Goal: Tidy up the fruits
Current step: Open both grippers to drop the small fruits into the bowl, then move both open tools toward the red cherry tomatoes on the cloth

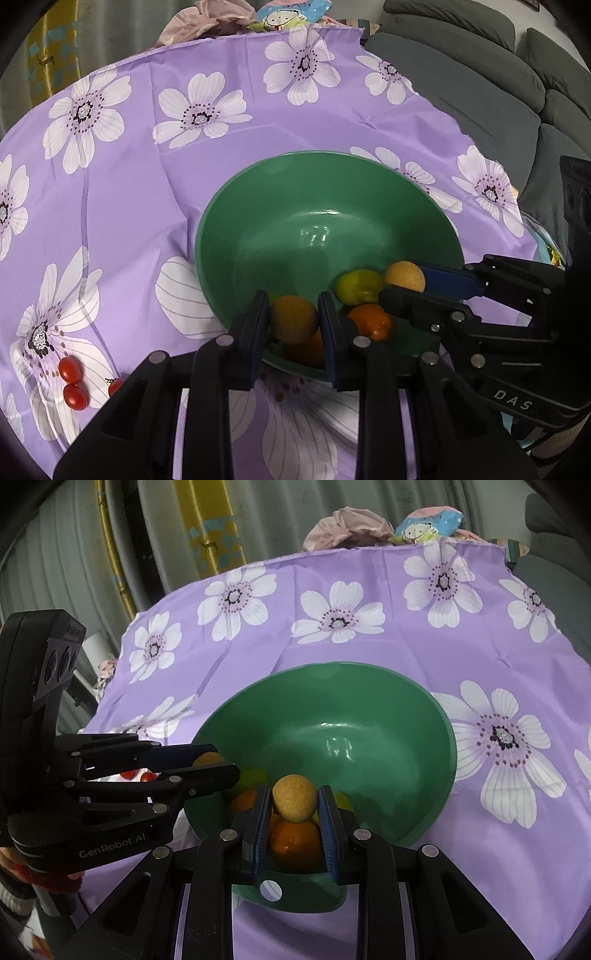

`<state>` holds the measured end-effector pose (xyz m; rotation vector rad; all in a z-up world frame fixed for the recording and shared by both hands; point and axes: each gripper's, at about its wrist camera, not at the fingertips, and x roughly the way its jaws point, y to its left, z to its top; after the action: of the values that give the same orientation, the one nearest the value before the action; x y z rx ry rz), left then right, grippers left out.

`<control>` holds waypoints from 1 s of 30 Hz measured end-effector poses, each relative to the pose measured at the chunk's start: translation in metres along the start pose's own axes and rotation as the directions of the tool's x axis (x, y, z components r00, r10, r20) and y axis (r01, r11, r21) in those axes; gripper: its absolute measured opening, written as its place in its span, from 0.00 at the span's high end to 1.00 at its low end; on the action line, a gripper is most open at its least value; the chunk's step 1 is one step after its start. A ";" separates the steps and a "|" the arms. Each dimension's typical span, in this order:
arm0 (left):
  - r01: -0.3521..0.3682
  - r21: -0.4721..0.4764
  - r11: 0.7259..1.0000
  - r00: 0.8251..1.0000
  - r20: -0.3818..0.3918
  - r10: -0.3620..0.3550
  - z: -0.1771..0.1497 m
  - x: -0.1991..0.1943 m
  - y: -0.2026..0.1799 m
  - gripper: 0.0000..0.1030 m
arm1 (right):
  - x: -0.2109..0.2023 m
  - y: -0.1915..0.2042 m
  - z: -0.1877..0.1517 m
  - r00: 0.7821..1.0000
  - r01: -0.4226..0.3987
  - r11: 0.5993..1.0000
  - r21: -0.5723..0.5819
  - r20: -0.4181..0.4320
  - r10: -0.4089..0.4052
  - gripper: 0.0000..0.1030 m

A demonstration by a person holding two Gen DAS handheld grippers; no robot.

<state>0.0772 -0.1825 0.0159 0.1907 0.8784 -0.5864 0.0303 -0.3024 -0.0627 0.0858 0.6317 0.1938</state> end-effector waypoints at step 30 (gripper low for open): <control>-0.242 -0.256 0.936 0.970 -0.039 0.241 -0.124 -0.095 0.098 0.56 | -0.026 0.023 -0.003 0.999 -0.051 0.999 -0.004 0.017 0.051 0.73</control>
<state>0.0024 -0.0145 0.0029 0.0617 0.9134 -0.2378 0.0044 -0.2853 -0.0472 0.1001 0.6120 0.2428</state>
